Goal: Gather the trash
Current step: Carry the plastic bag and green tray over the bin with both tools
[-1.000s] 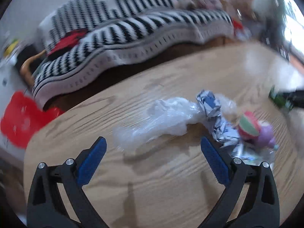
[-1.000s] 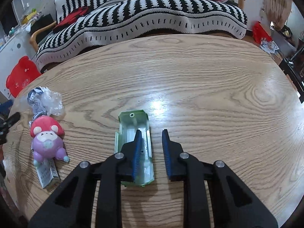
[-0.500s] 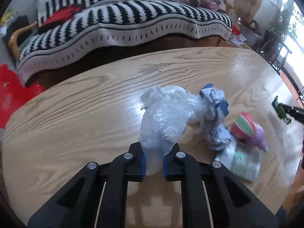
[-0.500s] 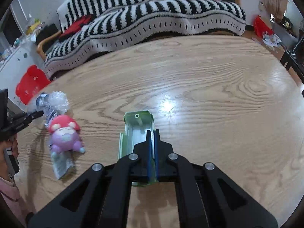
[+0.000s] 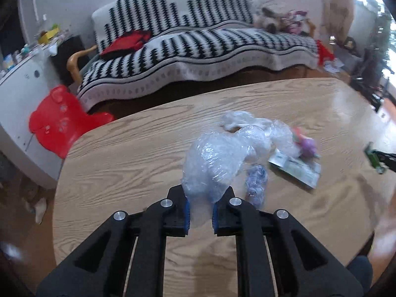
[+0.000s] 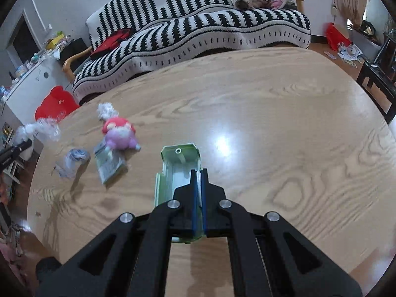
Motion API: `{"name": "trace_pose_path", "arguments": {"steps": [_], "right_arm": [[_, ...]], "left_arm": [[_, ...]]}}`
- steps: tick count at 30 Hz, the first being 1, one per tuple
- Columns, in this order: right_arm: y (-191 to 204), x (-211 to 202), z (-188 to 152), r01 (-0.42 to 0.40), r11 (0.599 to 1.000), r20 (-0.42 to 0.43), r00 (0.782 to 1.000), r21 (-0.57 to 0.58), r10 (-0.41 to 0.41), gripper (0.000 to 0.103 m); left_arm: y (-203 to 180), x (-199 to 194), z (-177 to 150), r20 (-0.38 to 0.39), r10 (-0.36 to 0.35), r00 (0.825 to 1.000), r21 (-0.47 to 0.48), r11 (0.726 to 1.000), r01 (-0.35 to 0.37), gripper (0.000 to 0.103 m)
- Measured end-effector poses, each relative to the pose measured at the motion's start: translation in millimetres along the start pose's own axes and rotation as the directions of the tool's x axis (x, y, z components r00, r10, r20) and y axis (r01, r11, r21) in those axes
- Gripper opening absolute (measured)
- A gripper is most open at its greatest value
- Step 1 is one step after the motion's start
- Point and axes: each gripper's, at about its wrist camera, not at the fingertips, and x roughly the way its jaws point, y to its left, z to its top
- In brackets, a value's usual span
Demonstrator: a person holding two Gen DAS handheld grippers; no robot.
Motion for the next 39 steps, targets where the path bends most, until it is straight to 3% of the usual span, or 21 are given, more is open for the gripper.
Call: {"name": "trace_pose_path", "arguments": {"steps": [3, 6, 10, 16, 20, 24, 26, 29, 31, 33, 35, 37, 39], "right_arm": [[1.6, -5.8, -10.7, -0.019, 1.0, 0.002, 1.0, 0.009, 0.019, 0.004], [1.5, -13.4, -15.8, -0.026, 1.0, 0.011, 1.0, 0.009, 0.026, 0.004], [-7.7, -27.0, -21.2, -0.025, 0.999, 0.028, 0.999, 0.025, 0.024, 0.004], [-37.9, -66.6, -34.0, 0.003, 0.999, 0.065, 0.998, 0.041, -0.006, 0.004], [-77.9, -121.0, -62.0, 0.064, 0.995, 0.134, 0.988, 0.075, -0.074, 0.004], [-131.0, -156.3, -106.6, 0.112, 0.982, 0.128, 0.983, 0.152, -0.132, 0.004], [-160.6, -167.3, -139.3, 0.137, 0.969, 0.101, 0.982, 0.203, -0.16, 0.004], [-193.8, -160.2, -190.5, 0.141, 0.95, 0.038, 0.987, 0.278, -0.158, 0.004], [-210.0, -143.7, -220.3, 0.142, 0.934, -0.015, 0.989, 0.327, -0.145, 0.004], [-222.2, -119.6, -249.8, 0.132, 0.918, -0.069, 0.991, 0.373, -0.115, 0.004], [-229.4, -101.4, -268.9, 0.128, 0.907, -0.099, 0.991, 0.401, -0.096, 0.004], [-238.4, -80.3, -286.0, 0.124, 0.889, -0.128, 0.989, 0.441, -0.074, 0.004], [-249.2, -55.4, -300.3, 0.124, 0.864, -0.159, 0.986, 0.489, -0.052, 0.004]], "left_arm": [[5.1, -0.9, -2.2, -0.022, -0.009, 1.0, -0.04, 0.999, 0.008, 0.012], [-9.5, -9.6, -5.4, -0.021, -0.019, 1.0, -0.004, 1.0, 0.019, 0.012], [-47.9, -17.3, -8.6, -0.009, -0.062, 0.998, 0.063, 0.996, 0.062, 0.012], [-135.6, -23.5, -30.2, -0.028, -0.147, 0.989, 0.168, 0.974, 0.149, 0.012], [-214.4, -45.1, -56.2, -0.038, -0.315, 0.948, 0.211, 0.925, 0.316, 0.012], [-300.3, -51.7, -90.0, -0.117, -0.455, 0.883, 0.244, 0.848, 0.469, 0.012], [-344.5, -47.0, -111.5, -0.189, -0.479, 0.857, 0.28, 0.81, 0.515, 0.012], [-397.3, -36.2, -143.1, -0.269, -0.473, 0.839, 0.344, 0.767, 0.542, 0.012], [-427.0, -12.6, -170.5, -0.357, -0.47, 0.807, 0.348, 0.735, 0.582, 0.012], [-443.3, 14.3, -193.2, -0.424, -0.436, 0.794, 0.349, 0.73, 0.587, 0.012], [-450.9, 36.2, -209.6, -0.475, -0.381, 0.793, 0.359, 0.739, 0.57, 0.012], [-452.9, 54.4, -215.1, -0.533, -0.375, 0.758, 0.305, 0.751, 0.586, 0.012], [-451.3, 65.5, -215.8, -0.551, -0.37, 0.748, 0.276, 0.765, 0.582, 0.012]]}}
